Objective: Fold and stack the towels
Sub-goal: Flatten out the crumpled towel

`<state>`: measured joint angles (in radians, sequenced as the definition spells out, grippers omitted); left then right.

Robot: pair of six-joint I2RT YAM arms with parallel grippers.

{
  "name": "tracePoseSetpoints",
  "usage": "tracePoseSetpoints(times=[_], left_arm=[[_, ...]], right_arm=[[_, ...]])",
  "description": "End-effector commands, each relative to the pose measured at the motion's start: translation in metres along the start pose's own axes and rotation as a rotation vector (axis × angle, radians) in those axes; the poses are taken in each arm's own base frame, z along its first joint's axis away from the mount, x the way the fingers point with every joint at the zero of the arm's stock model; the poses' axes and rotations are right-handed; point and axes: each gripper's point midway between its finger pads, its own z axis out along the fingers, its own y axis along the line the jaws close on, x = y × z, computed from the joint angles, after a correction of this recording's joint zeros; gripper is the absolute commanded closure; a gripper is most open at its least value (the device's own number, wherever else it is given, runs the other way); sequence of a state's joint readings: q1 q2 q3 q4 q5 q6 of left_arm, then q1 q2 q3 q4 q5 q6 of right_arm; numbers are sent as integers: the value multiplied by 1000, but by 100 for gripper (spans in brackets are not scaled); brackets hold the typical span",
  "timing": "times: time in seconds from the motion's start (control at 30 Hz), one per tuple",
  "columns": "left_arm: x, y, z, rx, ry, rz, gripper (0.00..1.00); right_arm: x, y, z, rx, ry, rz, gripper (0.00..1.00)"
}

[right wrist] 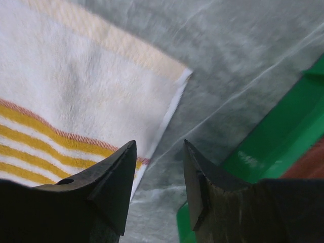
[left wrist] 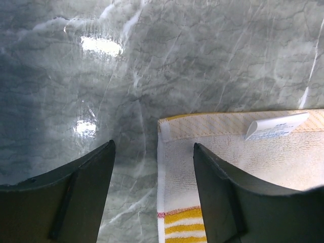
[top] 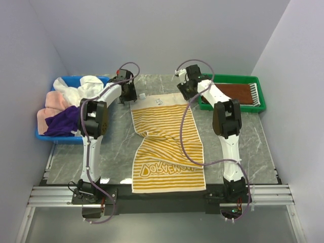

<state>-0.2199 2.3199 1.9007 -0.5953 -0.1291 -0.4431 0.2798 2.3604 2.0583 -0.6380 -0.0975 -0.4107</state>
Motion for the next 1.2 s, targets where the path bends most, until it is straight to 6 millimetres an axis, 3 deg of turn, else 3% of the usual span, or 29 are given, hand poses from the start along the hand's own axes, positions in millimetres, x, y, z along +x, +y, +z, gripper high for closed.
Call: tracePoseSetpoints(times=[0.0,0.23,0.33,0.37,0.43,0.47,0.5,0.53,0.57,0.63,0.67,0.73,0.77,0.87,0.93,1.03,1.17], left_arm=[[13,8,-1,-46,20,-1,30],[19,8,-5,-61,17,2,28],[27,15,-6,-92,33,-5,28],[30,17,-6,-105,37,-8,28],[40,23,-10,-123,55,-18,28],[43,23,-12,-120,61,-21,28],[56,27,-12,-131,83,-15,28],[55,27,-17,-132,73,-20,28],[60,28,-19,-139,79,-24,28],[72,31,-25,-156,95,-18,28],[76,33,-27,-164,100,-16,28],[90,37,-32,-190,119,-15,28],[97,36,-35,-192,131,-9,28],[121,38,-45,-196,165,13,28],[118,35,-55,-179,153,16,28],[101,31,-75,-157,112,25,26],[74,21,-102,-102,49,42,20]], right_arm=[[10,16,-10,36,56,-53,51],[28,52,-15,43,103,-107,51],[44,68,-18,30,154,-117,51],[58,73,-18,24,191,-119,51],[65,82,-27,20,203,-124,51],[82,89,-27,4,239,-124,51],[82,93,-35,-2,228,-122,50],[88,96,-38,-10,238,-111,51],[106,104,-40,-25,274,-115,51],[114,109,-48,-19,284,-106,51],[131,116,-51,-28,321,-112,51],[142,120,-58,-20,346,-93,51],[157,125,-62,-27,387,-93,51],[168,137,-75,-59,429,-83,52],[163,141,-83,-68,421,-88,53],[142,131,-95,-51,364,-91,53],[98,113,-107,-42,214,-62,51]])
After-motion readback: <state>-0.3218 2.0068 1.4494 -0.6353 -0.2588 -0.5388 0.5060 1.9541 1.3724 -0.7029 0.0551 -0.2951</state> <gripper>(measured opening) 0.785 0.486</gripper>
